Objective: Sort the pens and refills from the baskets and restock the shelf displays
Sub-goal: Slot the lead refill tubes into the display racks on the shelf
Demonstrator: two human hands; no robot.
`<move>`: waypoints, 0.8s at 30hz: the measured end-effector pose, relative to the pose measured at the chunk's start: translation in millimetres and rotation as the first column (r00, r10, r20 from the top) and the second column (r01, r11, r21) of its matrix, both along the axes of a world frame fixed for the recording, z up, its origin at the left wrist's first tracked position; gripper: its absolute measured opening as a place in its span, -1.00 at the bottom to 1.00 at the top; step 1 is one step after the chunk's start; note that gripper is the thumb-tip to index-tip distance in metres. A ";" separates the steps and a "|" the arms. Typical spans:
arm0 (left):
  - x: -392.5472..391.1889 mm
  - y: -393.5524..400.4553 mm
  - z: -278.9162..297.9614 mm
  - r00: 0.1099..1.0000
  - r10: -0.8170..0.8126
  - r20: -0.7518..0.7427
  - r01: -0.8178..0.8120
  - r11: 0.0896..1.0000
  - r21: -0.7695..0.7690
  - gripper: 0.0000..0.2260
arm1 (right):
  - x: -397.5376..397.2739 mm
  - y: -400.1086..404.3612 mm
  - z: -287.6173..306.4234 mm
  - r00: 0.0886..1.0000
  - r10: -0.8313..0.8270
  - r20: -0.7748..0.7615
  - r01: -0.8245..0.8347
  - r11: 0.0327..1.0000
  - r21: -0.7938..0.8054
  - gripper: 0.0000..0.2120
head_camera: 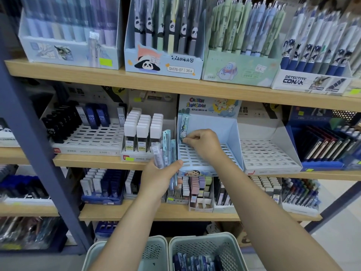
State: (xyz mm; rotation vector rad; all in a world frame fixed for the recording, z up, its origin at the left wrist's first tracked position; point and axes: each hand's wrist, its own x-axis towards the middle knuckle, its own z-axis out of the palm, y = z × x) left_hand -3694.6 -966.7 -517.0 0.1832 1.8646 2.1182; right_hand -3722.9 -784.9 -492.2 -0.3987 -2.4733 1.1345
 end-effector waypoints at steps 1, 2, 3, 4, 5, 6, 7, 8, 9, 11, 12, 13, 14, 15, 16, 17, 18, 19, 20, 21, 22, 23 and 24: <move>-0.4 0.4 -0.6 1.000 0.000 0.002 0.000 1.000 -0.002 -0.79 | 1.7 0.0 0.9 0.999 -0.016 -0.041 0.012 0.996 -0.089 -0.90; -1.0 0.9 -0.9 1.000 -0.002 0.002 0.002 1.000 0.000 -0.80 | 3.7 -0.6 2.3 0.996 -0.023 -0.083 0.008 0.985 -0.171 -0.88; -1.9 1.2 -1.7 1.000 -0.002 0.002 0.002 1.000 0.004 -0.81 | 5.5 -1.9 4.2 0.992 -0.022 -0.121 -0.006 0.973 -0.231 -0.86; -2.9 1.7 -2.5 1.000 -0.001 0.000 0.001 1.000 0.010 -0.82 | 6.4 -3.4 6.2 0.989 -0.020 -0.148 -0.020 0.964 -0.264 -0.86; -3.4 2.1 -2.6 1.000 0.000 0.001 0.000 1.000 0.017 -0.83 | 6.2 -4.6 7.8 0.986 -0.020 -0.165 -0.027 0.960 -0.279 -0.86; -3.5 2.5 -2.8 1.000 0.001 0.002 -0.001 1.000 0.024 -0.83 | 4.7 -5.8 8.6 0.984 -0.023 -0.174 -0.027 0.958 -0.284 -0.87; -3.3 3.1 -2.7 1.000 0.004 -0.001 -0.003 1.000 0.024 -0.84 | 3.0 -6.5 9.0 0.983 -0.027 -0.181 -0.026 0.959 -0.283 -0.89; -2.7 3.5 -2.4 1.000 0.007 -0.005 -0.007 1.000 0.019 -0.83 | 0.7 -6.7 8.4 0.982 -0.028 -0.188 -0.025 0.961 -0.275 -0.92; -1.6 3.7 -1.1 1.000 0.008 -0.005 -0.008 1.000 0.016 -0.83 | -1.8 -6.3 7.1 0.981 -0.028 -0.192 -0.022 0.966 -0.256 -0.92; -0.4 3.9 0.0 1.000 0.006 -0.002 -0.006 1.000 0.018 -0.83 | -6.1 -4.9 3.9 0.983 -0.032 -0.182 -0.004 0.980 -0.197 -0.87; -0.3 4.1 0.3 1.000 0.006 0.001 -0.006 1.000 0.017 -0.83 | -7.4 -4.1 2.8 0.984 -0.030 -0.178 -0.001 0.985 -0.172 -0.85; 0.3 4.0 1.0 1.000 0.004 0.002 -0.004 1.000 0.016 -0.83 | -8.4 -3.1 1.7 0.984 -0.027 -0.177 -0.001 0.987 -0.160 -0.83; 0.0 4.0 0.8 1.000 0.005 0.000 -0.005 1.000 0.017 -0.83 | -9.0 -2.4 1.3 0.984 -0.025 -0.178 -0.003 0.988 -0.155 -0.82; -0.2 3.9 0.6 1.000 0.008 -0.001 -0.008 1.000 0.016 -0.83 | -9.3 -2.3 1.6 0.983 -0.026 -0.183 -0.003 0.988 -0.152 -0.80; -0.3 3.8 0.2 1.000 0.008 -0.003 -0.008 1.000 0.012 -0.82 | -10.0 -2.0 1.5 0.983 -0.029 -0.184 0.002 0.989 -0.146 -0.79; -0.1 3.5 0.2 1.000 0.007 -0.005 -0.007 1.000 0.006 -0.82 | -10.6 -2.1 1.4 0.982 -0.032 -0.184 0.008 0.991 -0.133 -0.79; -0.1 3.1 0.0 1.000 0.007 -0.008 -0.007 1.000 0.003 -0.81 | -11.6 -2.4 1.0 0.982 -0.040 -0.183 0.019 0.993 -0.118 -0.78; -0.1 2.6 0.1 1.000 0.003 -0.011 -0.003 1.000 0.000 -0.80 | -12.8 -2.6 0.5 0.982 -0.053 -0.183 0.034 0.994 -0.106 -0.80; -0.7 2.0 -0.2 1.000 -0.001 -0.011 0.001 1.000 -0.004 -0.78 | -13.8 -3.0 -0.1 0.981 -0.064 -0.181 0.047 0.994 -0.101 -0.82; -1.5 1.3 -0.4 1.000 -0.006 -0.007 0.006 1.000 -0.004 -0.78 | -14.1 -3.1 -0.5 0.982 -0.074 -0.174 0.057 0.993 -0.102 -0.85; -2.3 0.4 -0.6 1.000 -0.010 -0.001 0.010 1.000 0.002 -0.79 | -13.2 -3.5 -0.4 0.983 -0.085 -0.164 0.069 0.992 -0.102 -0.87; -2.2 -0.7 0.5 1.000 -0.016 0.006 0.016 1.000 0.011 -0.80 | -11.2 -3.9 -0.3 0.983 -0.098 -0.155 0.085 0.992 -0.092 -0.85; -1.8 -2.0 2.5 1.000 -0.022 0.010 0.022 1.000 0.016 -0.80 | -7.8 -3.9 -0.5 0.982 -0.114 -0.152 0.106 0.992 -0.065 -0.83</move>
